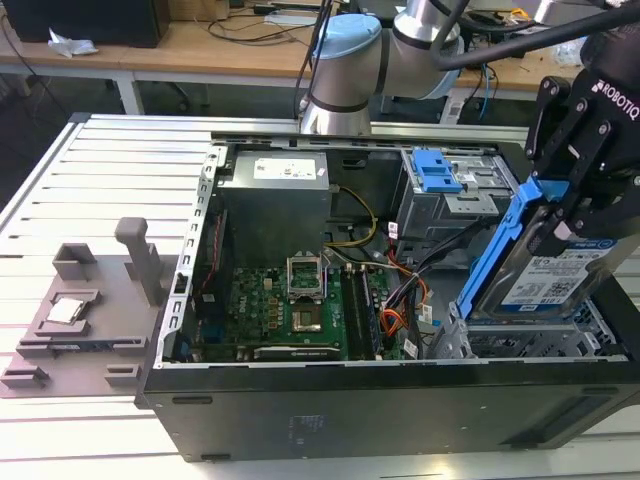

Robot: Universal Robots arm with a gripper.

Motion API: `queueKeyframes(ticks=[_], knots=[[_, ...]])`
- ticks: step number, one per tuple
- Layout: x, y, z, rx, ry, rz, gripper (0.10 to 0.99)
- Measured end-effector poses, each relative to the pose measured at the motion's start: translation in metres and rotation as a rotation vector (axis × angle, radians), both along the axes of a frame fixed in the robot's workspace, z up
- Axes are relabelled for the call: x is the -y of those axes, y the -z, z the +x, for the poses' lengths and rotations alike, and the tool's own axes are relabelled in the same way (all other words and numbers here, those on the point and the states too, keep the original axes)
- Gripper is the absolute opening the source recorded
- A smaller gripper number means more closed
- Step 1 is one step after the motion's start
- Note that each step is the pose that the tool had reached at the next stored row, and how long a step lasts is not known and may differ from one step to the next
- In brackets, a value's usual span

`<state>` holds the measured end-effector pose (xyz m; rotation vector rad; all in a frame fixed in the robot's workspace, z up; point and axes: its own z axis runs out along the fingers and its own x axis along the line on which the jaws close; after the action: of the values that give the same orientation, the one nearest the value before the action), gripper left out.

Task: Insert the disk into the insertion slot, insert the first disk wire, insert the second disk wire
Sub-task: 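Insert the disk into the insertion slot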

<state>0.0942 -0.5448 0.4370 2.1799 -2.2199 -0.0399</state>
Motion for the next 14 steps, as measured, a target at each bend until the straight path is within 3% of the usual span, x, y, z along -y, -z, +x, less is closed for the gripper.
queueKeyframes(ticks=[14], knots=[[0.0,0.0202,0.0,0.0,0.0,0.0,0.365]])
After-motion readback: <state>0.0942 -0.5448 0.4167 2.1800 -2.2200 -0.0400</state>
